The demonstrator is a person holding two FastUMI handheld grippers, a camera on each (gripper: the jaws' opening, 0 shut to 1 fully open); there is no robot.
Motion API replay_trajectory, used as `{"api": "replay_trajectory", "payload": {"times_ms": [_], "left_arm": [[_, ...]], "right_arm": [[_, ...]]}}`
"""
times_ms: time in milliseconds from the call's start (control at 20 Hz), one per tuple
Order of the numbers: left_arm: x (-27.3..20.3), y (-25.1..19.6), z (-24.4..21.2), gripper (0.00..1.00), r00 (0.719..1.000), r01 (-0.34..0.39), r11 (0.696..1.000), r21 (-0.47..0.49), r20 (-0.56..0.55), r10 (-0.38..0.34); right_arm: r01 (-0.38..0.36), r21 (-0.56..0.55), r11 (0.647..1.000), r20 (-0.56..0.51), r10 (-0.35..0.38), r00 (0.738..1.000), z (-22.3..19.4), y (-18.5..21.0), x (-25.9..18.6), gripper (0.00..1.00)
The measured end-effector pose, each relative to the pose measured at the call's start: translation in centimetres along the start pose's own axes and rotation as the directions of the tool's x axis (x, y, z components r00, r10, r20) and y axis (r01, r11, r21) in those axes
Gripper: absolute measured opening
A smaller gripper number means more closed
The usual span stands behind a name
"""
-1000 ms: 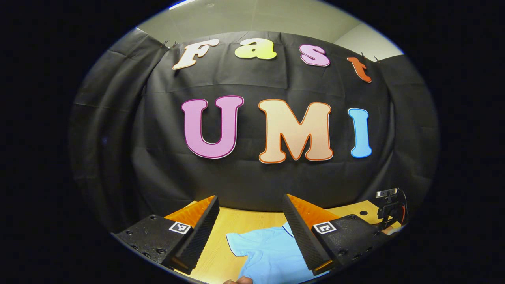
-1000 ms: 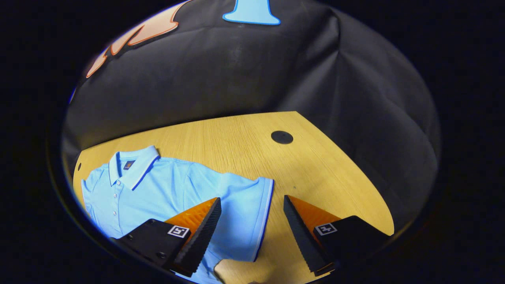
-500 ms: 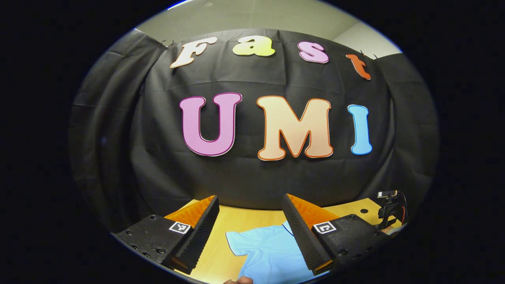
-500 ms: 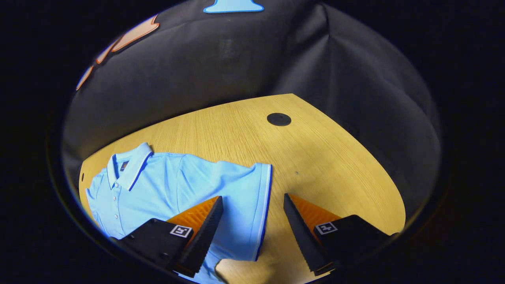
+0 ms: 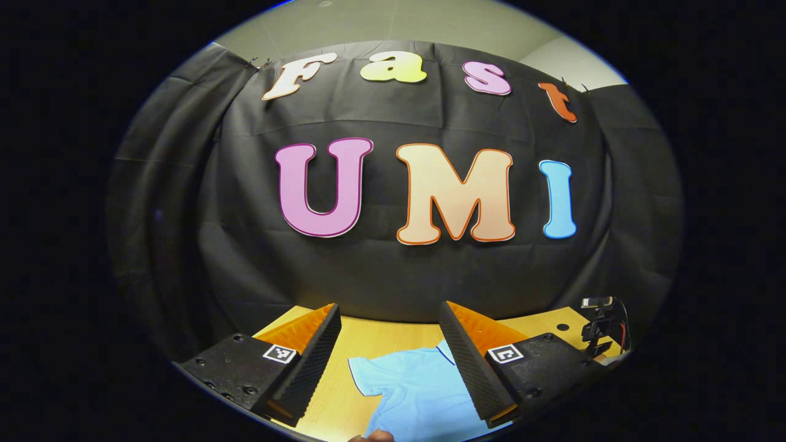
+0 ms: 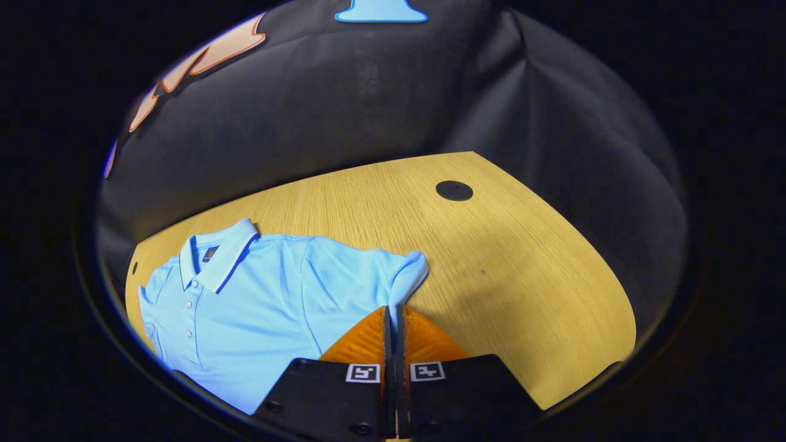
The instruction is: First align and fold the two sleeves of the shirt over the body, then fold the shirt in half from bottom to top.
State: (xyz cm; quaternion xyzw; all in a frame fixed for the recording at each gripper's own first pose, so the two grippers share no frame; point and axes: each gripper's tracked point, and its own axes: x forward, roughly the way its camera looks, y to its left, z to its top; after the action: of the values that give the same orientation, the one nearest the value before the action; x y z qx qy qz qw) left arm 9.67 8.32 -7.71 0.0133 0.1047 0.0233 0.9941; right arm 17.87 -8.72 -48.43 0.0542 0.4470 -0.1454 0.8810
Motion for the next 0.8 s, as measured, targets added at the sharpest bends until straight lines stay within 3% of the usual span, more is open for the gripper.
{"api": "replay_trajectory", "payload": {"times_ms": [250,450,800], "left_arm": [[0.0,0.6,-0.1,0.96,1.000,-0.011,1.000,-0.001,0.000,0.011],[0.1,0.4,-0.8,0.97,0.999,-0.001,1.000,-0.029,-0.032,0.000],[0.2,0.6,-1.9,0.97,0.998,-0.007,0.999,-0.049,-0.059,0.004]], "right_arm": [[-0.061,0.028,0.998,0.031,0.060,0.998,1.5,2.2,-1.6,0.00],[-0.138,0.075,0.988,0.068,0.133,0.989,2.8,5.4,-3.4,0.03],[-0.290,0.085,0.953,0.050,0.286,0.957,1.1,12.3,-4.1,0.03]]}}
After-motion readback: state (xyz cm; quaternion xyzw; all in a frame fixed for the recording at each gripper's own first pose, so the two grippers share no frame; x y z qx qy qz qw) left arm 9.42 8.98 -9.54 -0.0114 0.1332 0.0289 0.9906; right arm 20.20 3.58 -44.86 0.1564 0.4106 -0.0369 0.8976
